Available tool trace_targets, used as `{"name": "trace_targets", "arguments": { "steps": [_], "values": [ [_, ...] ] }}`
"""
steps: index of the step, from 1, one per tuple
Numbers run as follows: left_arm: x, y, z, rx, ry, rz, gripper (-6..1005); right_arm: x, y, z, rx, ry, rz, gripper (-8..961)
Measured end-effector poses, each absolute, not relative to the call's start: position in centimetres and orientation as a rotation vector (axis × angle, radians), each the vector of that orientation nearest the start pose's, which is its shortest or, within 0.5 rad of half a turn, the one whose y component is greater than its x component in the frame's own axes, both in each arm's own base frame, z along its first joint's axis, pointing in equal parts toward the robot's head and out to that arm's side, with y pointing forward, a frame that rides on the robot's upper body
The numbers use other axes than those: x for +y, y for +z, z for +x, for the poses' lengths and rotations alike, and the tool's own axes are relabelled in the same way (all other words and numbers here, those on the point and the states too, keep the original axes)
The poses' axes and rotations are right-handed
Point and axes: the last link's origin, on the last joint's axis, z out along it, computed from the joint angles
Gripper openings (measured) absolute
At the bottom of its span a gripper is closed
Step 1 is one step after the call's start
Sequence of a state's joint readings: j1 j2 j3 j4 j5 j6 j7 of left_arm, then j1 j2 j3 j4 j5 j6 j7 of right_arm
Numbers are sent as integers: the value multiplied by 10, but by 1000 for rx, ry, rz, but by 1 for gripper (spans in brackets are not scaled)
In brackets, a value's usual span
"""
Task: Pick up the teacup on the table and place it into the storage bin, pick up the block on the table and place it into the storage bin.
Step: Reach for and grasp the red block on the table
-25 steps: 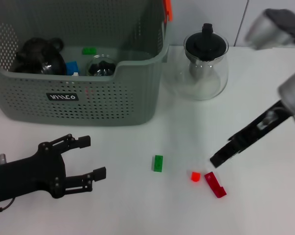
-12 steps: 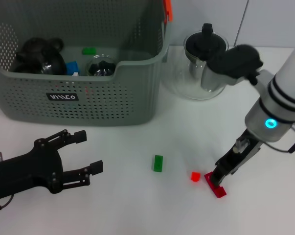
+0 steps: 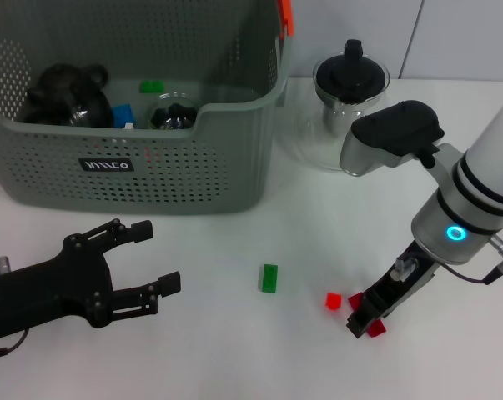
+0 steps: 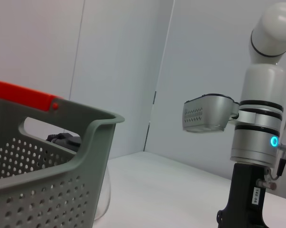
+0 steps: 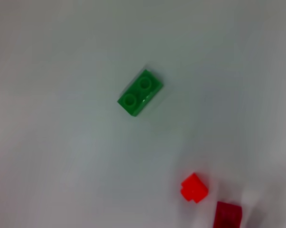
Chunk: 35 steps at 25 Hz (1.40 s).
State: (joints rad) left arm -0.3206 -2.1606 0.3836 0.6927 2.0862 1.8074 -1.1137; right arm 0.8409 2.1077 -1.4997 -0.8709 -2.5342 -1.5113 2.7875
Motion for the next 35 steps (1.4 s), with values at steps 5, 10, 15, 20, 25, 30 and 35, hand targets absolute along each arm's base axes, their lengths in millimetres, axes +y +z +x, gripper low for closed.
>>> {"name": "trace_targets", "arguments": {
  "steps": [5, 10, 15, 20, 25, 30, 35],
  "values": [
    [244, 5, -307, -574, -900, -2567, 905, 347, -75, 182, 1302, -781, -2575, 580],
    [244, 5, -307, -584, -906, -2558, 905, 347, -75, 183, 1300, -793, -2566, 579],
    [244, 5, -308, -584, -906, -2556, 905, 348, -73, 186, 1299, -807, -2543, 577],
    [244, 5, -308, -584, -906, -2556, 905, 350, -71, 187, 1298, -814, -2525, 576],
    [244, 5, -308, -584, -906, -2556, 905, 352, -67, 190, 1293, -833, -2488, 575],
    [244, 5, -308, -586, -906, -2556, 905, 354, -64, 187, 1279, -821, -2483, 573],
    [243, 5, -308, -588, -906, -2555, 905, 354, -59, 179, 1204, -821, -2504, 572]
  ]
}}
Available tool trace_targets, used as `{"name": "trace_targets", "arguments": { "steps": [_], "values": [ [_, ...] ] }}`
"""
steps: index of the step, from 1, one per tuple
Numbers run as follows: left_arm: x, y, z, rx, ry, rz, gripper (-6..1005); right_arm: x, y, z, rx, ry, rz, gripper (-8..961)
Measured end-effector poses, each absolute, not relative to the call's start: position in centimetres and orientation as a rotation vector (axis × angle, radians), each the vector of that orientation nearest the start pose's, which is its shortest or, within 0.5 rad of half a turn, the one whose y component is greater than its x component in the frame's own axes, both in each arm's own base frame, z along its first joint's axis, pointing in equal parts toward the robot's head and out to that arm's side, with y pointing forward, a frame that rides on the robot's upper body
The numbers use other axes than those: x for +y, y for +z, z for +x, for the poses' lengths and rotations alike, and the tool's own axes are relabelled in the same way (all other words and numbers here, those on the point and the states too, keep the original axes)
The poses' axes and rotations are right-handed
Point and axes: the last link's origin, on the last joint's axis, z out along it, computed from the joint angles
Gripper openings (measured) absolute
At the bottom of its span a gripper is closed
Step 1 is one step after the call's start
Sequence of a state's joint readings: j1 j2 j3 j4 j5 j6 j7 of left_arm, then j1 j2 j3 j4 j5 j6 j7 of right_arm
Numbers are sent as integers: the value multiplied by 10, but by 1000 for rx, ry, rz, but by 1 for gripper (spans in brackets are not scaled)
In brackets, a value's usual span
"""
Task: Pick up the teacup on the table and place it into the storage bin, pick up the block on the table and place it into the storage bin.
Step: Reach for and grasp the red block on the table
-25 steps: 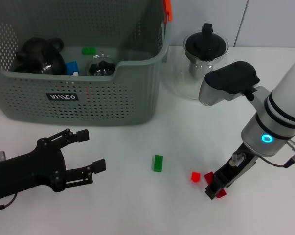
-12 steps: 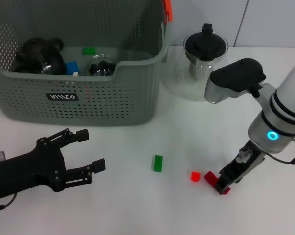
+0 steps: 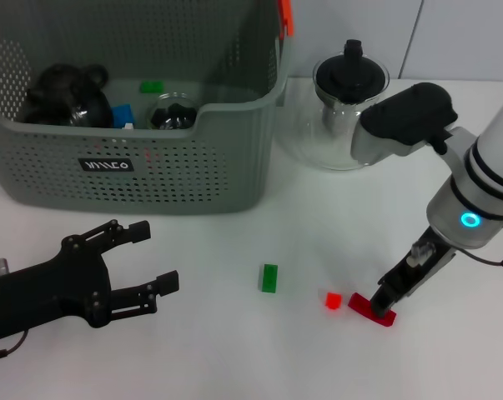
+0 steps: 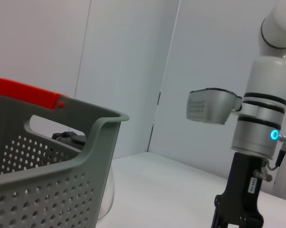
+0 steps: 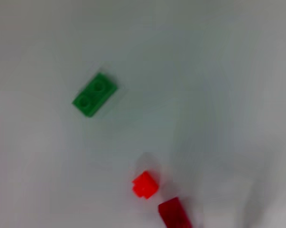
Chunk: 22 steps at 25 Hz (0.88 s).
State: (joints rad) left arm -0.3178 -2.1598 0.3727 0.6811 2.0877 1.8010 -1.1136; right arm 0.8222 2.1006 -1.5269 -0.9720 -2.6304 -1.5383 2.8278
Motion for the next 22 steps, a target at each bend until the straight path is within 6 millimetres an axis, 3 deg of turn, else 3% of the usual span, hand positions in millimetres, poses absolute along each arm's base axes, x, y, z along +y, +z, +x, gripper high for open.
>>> {"name": "trace_targets", "arguments": {
  "steps": [9, 19, 22],
  "values": [
    [244, 4, -307, -589, -916, -2558, 904, 340, -68, 167, 925, -839, -2662, 570],
    [244, 4, -307, -592, -917, -2557, 905, 333, -76, 173, 829, -898, -2685, 567],
    [244, 4, -307, -593, -917, -2557, 905, 333, -78, 173, 823, -900, -2683, 519]
  ]
}}
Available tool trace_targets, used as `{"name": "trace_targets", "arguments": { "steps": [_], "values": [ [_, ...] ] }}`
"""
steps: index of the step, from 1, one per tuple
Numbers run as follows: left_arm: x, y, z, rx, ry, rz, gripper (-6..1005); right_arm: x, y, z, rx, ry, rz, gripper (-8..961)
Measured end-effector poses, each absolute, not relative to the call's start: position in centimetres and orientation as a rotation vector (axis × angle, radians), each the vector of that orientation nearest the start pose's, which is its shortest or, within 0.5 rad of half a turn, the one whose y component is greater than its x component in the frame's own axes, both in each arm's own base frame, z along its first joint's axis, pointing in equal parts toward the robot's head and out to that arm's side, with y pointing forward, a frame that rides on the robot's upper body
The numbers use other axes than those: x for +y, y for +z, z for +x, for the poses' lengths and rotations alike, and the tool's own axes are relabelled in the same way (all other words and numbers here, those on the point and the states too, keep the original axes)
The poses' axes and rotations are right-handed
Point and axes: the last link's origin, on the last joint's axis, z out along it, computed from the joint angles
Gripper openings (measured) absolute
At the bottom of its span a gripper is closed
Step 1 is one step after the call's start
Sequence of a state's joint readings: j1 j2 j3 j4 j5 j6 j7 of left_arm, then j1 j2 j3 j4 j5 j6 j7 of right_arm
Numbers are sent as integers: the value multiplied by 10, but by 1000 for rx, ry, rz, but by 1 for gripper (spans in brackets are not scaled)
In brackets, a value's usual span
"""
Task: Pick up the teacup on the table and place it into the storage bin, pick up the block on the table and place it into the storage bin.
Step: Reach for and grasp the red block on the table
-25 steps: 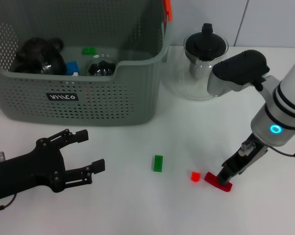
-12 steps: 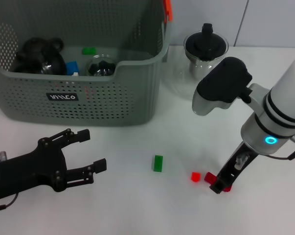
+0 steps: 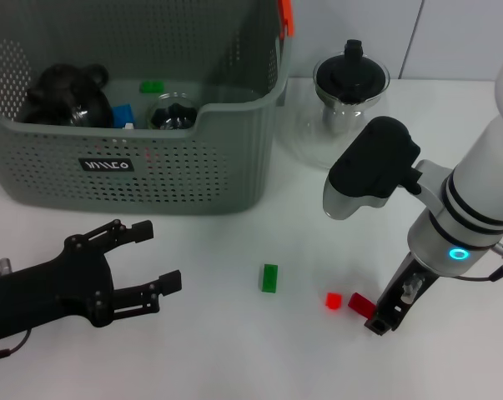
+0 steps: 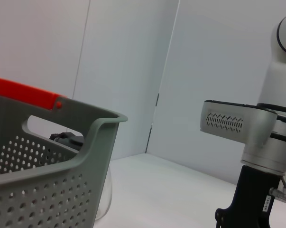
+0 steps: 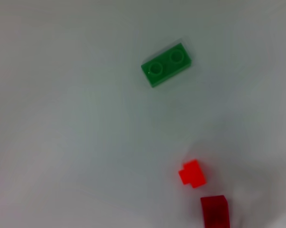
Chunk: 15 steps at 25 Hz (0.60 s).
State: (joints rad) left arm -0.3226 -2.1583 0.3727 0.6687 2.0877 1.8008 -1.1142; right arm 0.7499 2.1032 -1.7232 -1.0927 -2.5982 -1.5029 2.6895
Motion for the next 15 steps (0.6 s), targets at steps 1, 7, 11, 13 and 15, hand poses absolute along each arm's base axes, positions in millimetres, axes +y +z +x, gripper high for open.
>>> {"name": "trace_targets", "arguments": {
  "steps": [1, 7, 11, 13, 15],
  "values": [
    [244, 4, -307, -593, -917, -2557, 905, 333, -78, 173, 823, -898, -2683, 503],
    [244, 4, -307, -595, -917, -2557, 904, 333, -78, 177, 836, -910, -2674, 407],
    [243, 4, -308, -596, -916, -2556, 904, 334, -80, 179, 840, -905, -2668, 382],
    [244, 4, -307, -595, -916, -2556, 904, 335, -80, 179, 841, -901, -2665, 376],
    [244, 4, -307, -597, -917, -2557, 904, 334, -80, 179, 842, -901, -2665, 371]
  ]
}}
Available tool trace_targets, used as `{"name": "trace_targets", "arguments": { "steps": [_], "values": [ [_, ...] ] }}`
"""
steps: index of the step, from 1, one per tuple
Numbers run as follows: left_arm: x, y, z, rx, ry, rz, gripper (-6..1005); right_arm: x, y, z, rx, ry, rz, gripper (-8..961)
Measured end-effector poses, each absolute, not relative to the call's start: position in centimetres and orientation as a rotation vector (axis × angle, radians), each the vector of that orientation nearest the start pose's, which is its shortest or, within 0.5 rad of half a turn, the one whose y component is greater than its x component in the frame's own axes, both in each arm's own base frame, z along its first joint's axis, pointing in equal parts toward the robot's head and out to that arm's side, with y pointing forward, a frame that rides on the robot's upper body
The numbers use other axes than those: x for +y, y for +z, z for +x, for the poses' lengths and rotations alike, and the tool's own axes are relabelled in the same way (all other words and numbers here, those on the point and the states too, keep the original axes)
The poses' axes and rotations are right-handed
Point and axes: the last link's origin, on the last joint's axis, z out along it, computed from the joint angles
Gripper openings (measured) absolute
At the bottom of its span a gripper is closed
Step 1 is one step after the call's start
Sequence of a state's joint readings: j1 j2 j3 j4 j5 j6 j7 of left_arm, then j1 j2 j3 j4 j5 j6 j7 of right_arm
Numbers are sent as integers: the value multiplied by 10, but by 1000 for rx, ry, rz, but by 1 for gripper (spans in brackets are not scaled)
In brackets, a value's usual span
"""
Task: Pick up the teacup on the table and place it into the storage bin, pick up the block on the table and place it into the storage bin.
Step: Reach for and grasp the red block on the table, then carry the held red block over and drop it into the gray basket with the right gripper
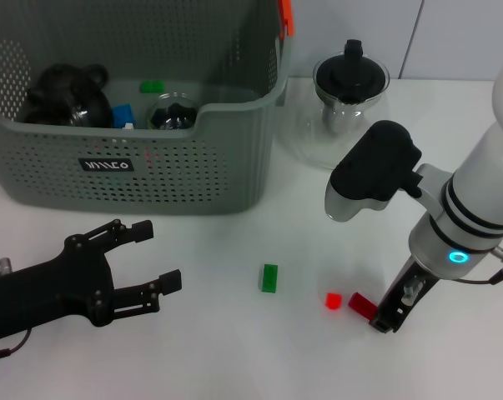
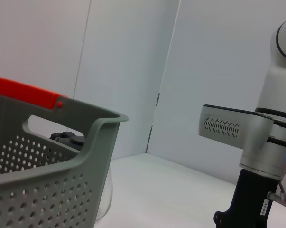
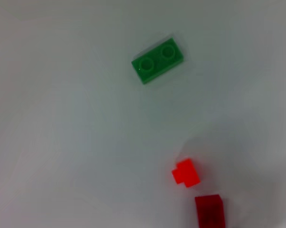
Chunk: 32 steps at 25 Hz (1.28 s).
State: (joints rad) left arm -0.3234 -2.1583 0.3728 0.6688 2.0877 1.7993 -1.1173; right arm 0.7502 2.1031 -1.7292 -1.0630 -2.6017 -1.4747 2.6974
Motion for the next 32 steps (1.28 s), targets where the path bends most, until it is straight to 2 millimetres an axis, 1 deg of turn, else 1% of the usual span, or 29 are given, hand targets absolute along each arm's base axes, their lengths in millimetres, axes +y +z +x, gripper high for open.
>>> {"name": "trace_targets", "arguments": {
  "steps": [4, 7, 9, 11, 14, 15, 18, 21, 23, 24, 27, 29, 30, 32],
  "values": [
    [244, 4, -307, -598, -917, -2557, 904, 333, -81, 181, 853, -915, -2665, 359],
    [244, 4, -307, -600, -917, -2556, 905, 332, -80, 181, 865, -902, -2667, 264],
    [244, 4, -307, -600, -917, -2556, 905, 332, -77, 178, 866, -862, -2669, 201],
    [244, 4, -307, -601, -917, -2556, 905, 333, -71, 173, 867, -813, -2670, 201],
    [243, 4, -308, -604, -917, -2554, 905, 339, -53, 158, 866, -663, -2675, 200],
    [243, 4, -308, -605, -917, -2552, 905, 340, -45, 151, 863, -586, -2685, 200],
    [243, 6, -310, -610, -921, -2535, 905, 341, -20, 127, 811, -278, -2764, 200],
    [243, 9, -312, -616, -923, -2509, 905, 337, 1, 104, 712, 67, -2865, 201],
    [243, 11, -314, -622, -922, -2495, 905, 336, 11, 93, 634, 260, -2900, 201],
    [242, 12, -314, -623, -922, -2492, 904, 336, 17, 88, 586, 383, -2905, 200],
    [240, 14, -318, -637, -921, -2468, 904, 341, 26, 77, 460, 682, -2867, 199],
    [239, 15, -319, -641, -921, -2461, 904, 351, 29, 71, 408, 853, -2798, 199],
    [239, 15, -319, -642, -921, -2460, 905, 358, 29, 68, 386, 918, -2759, 198],
    [239, 14, -319, -644, -924, -2460, 905, 374, 24, 60, 369, 985, -2706, 198]
  ]
}}
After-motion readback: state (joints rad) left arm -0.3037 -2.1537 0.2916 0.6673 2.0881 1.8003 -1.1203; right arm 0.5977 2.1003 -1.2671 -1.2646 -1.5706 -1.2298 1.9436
